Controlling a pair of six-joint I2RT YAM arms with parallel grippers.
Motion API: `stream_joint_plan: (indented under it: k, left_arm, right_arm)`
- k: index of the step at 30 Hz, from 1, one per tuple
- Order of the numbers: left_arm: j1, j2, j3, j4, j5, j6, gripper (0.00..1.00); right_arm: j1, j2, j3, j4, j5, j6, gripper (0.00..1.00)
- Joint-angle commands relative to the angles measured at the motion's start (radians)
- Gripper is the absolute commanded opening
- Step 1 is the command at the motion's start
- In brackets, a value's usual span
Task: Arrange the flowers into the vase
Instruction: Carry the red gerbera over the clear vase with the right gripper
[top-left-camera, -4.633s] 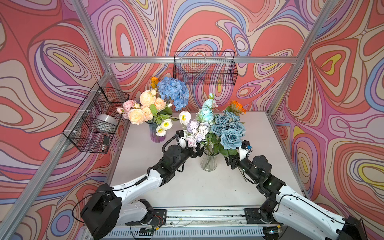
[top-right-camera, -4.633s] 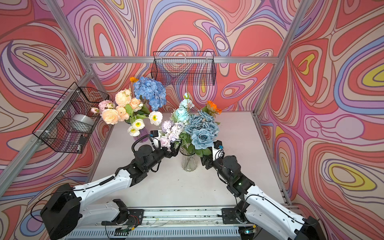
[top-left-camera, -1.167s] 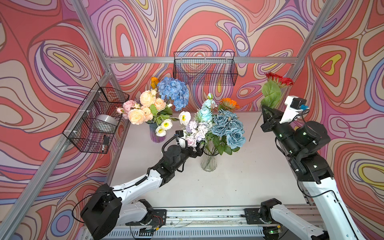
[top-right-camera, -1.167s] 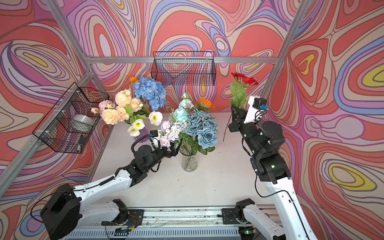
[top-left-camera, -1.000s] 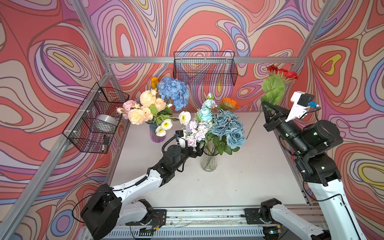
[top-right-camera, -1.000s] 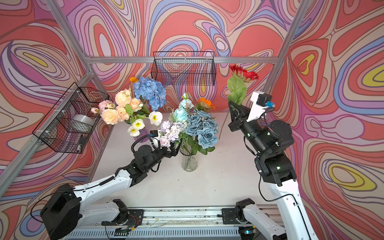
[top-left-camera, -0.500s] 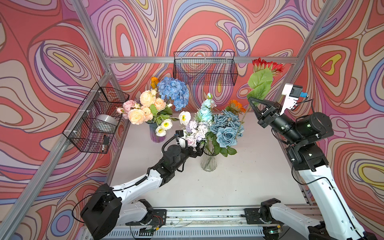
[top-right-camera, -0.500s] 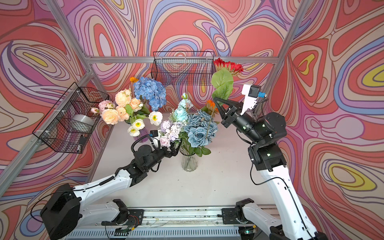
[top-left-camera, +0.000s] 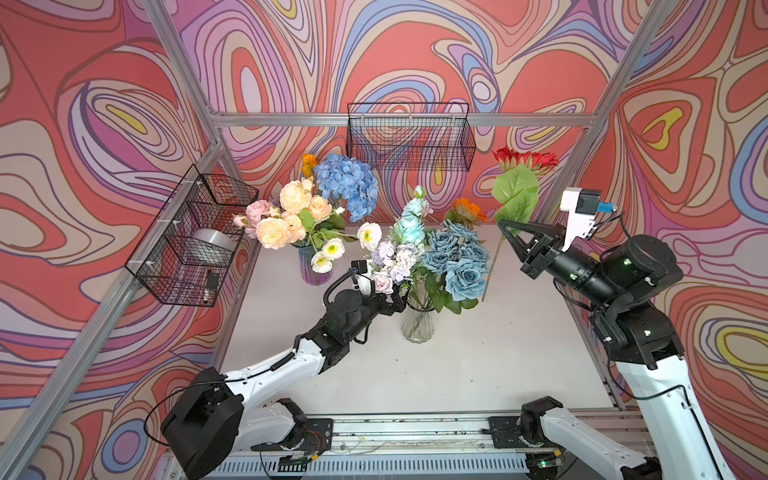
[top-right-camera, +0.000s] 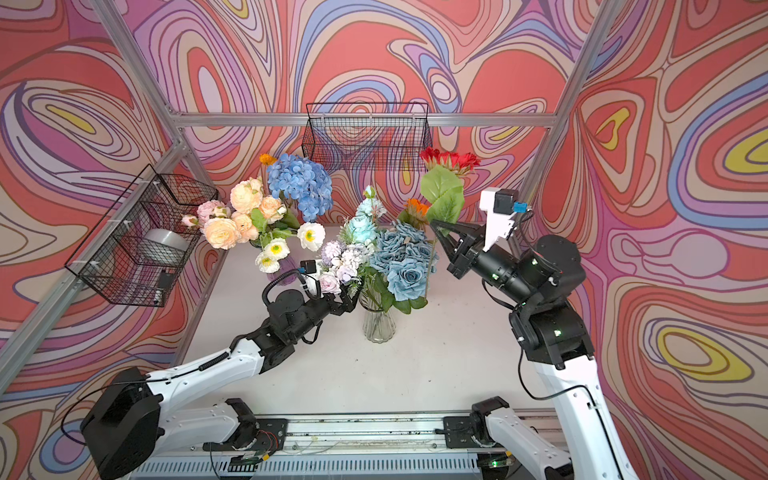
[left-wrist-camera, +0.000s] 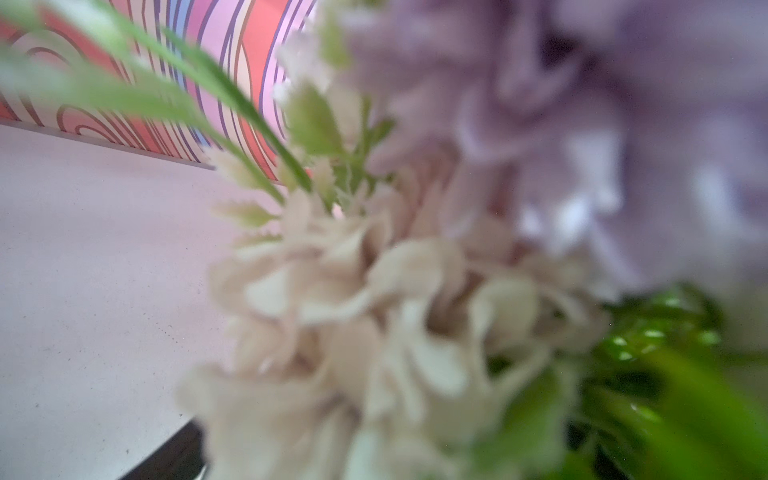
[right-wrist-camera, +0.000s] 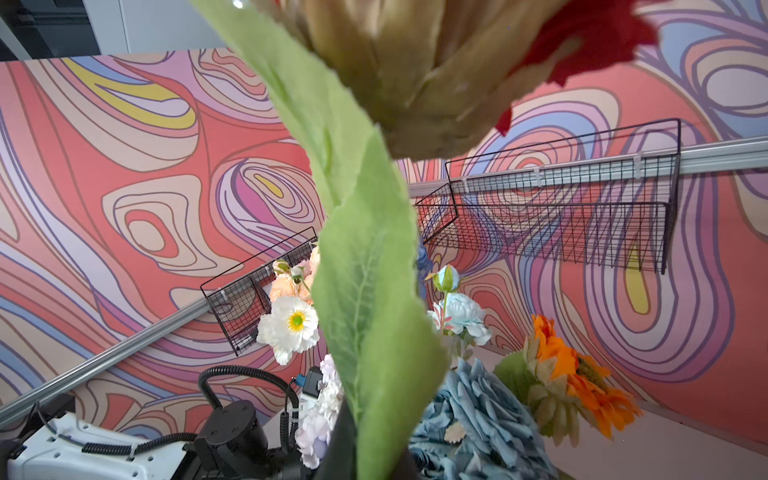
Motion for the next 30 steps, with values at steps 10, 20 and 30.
stream_joint_plan:
  k: [10,20,30]
  left_arm:
    - [0.003,-0.028,0.038,-0.016,-0.012,0.008,0.98]
    - [0.002,-0.023,0.052,-0.026,-0.013,0.018,0.97]
    - [0.002,-0.046,0.031,-0.03,-0.02,0.024,0.97]
  right_arm:
    - [0.018,-0.004,-0.137,0.254,-0.232,0.196,0.0]
    - [0.399,0.179,-0.071,0.268,-0.034,-0.004,0.0]
    - [0.514,0.303,-0.064,0.363,0.101,-0.167,0.0]
